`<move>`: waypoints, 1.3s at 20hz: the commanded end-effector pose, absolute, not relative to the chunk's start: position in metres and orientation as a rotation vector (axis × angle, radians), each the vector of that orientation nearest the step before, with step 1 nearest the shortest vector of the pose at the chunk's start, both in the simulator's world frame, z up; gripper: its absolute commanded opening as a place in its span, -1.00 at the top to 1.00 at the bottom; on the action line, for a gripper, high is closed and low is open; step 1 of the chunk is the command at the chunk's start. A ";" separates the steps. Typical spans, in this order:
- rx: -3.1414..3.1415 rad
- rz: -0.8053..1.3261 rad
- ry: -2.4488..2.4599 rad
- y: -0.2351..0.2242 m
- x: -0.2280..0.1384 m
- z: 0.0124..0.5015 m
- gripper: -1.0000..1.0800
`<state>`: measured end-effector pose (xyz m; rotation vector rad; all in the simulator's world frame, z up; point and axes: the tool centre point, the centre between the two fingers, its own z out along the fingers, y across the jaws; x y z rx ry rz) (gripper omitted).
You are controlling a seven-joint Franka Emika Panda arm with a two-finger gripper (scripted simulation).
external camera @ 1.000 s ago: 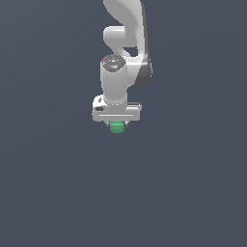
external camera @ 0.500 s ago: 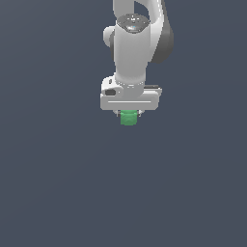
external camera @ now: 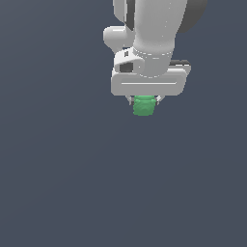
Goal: Pick up the object and move it to a goal position.
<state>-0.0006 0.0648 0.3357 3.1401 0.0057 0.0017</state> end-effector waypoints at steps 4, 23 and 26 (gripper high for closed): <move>3.140 0.000 0.005 0.084 0.012 0.374 1.00; 3.142 0.000 0.005 0.129 0.045 0.460 1.00; 3.142 0.000 0.005 0.132 0.047 0.466 1.00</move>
